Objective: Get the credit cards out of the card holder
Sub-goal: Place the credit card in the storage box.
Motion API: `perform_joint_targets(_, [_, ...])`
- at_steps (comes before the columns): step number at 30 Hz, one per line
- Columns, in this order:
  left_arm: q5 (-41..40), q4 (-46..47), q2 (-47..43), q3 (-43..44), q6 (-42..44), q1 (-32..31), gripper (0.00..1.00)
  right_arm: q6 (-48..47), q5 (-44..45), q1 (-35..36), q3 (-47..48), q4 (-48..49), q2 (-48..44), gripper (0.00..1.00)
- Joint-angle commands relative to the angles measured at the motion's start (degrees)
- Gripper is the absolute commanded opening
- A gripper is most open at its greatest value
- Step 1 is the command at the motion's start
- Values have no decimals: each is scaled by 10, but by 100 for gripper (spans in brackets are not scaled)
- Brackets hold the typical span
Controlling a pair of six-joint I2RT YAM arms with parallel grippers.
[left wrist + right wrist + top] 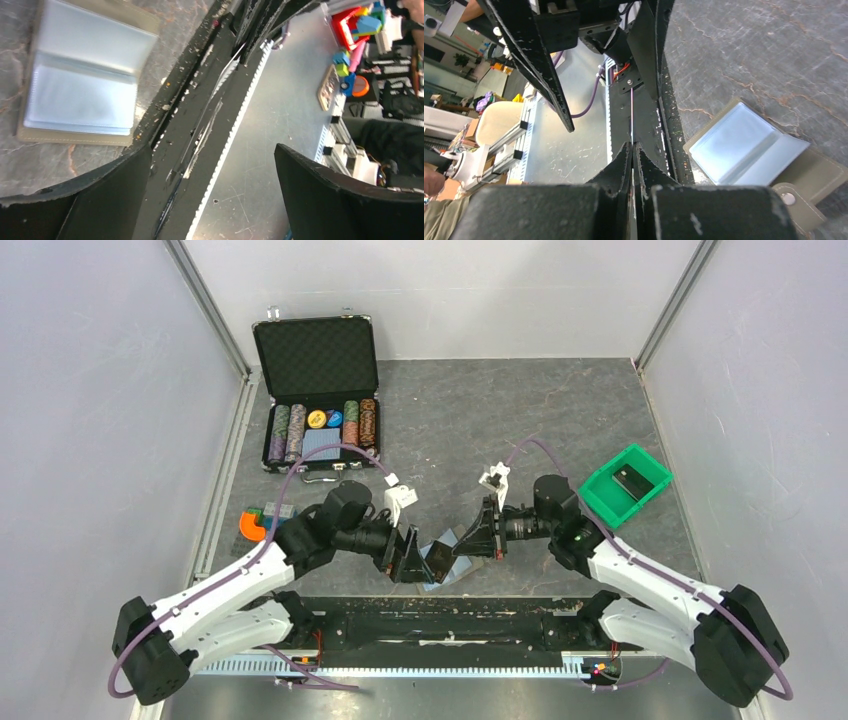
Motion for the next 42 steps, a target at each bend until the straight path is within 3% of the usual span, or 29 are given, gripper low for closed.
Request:
perform_joint_targets(1, [-84, -79, 2, 50, 62, -1, 100, 7, 25, -16, -10, 19, -17, 0])
perform_joint_targets(11, [-270, -141, -37, 100, 79, -1, 100, -13, 76, -68, -10, -49, -22, 0])
perform_joint_targets(16, [-397, -162, -77, 93, 82, -1, 100, 5, 186, -115, -4, -88, -27, 0])
perform_joint_targets(20, [-454, -172, -113, 85, 79, -2, 100, 30, 280, -155, -2, -93, -38, 0])
perform_joint_targets(28, [-511, -174, -161, 77, 78, -2, 100, 83, 464, -226, -1, -102, -91, 0])
perform_joint_targets(36, [-475, -176, -139, 75, 82, -2, 100, 88, 640, -334, 9, -151, -178, 0])
perform_joint_targets(42, [-467, -182, -130, 78, 81, -2, 100, 68, 706, -424, 28, -188, -186, 0])
